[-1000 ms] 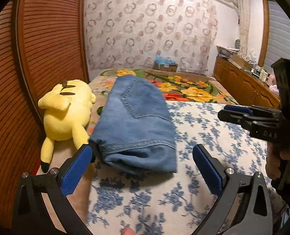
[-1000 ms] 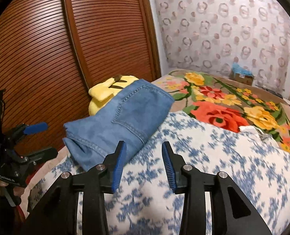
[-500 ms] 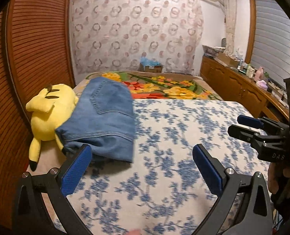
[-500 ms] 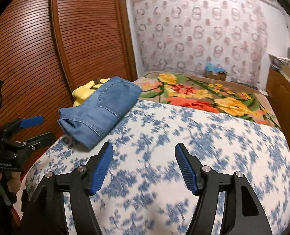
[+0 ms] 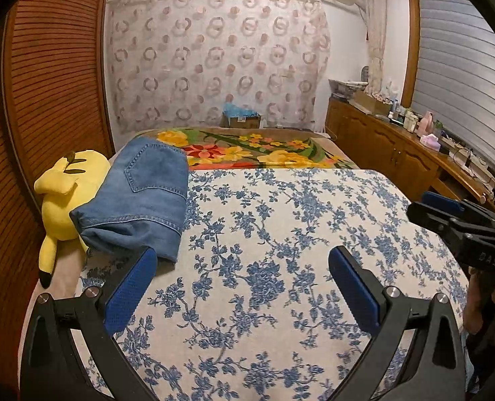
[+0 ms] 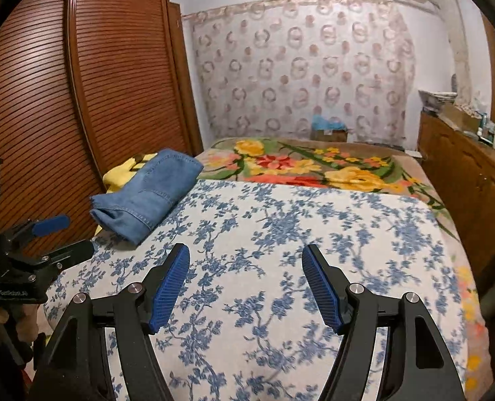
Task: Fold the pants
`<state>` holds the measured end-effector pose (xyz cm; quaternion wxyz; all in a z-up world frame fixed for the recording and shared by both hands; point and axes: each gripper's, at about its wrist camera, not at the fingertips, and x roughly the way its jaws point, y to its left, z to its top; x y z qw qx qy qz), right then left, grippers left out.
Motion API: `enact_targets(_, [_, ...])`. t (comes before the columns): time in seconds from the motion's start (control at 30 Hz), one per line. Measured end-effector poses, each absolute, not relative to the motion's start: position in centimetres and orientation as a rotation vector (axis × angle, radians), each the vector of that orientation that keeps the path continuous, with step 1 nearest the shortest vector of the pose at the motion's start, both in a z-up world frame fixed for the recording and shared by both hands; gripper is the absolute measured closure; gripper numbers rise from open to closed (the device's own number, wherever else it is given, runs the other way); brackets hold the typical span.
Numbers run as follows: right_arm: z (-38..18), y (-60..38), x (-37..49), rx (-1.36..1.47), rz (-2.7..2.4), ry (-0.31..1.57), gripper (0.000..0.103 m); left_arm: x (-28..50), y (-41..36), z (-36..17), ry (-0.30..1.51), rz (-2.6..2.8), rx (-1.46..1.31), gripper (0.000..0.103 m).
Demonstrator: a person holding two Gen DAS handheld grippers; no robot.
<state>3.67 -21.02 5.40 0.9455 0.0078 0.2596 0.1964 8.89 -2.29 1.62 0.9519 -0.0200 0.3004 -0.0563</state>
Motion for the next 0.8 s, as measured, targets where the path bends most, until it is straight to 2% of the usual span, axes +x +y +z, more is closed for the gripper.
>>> enact_targets(0.47, [8.5,-23.8,-0.5,0.036,0.348,0.433,0.031,6.1,-4.1,6.2,0.504,-0.114,-0.02,0.0])
enact_targets(0.8, [8.6,-24.4,-1.2,0.033,0.331,0.398,0.031,4.4,-4.6,8.1,0.443,-0.119,-0.023,0.0])
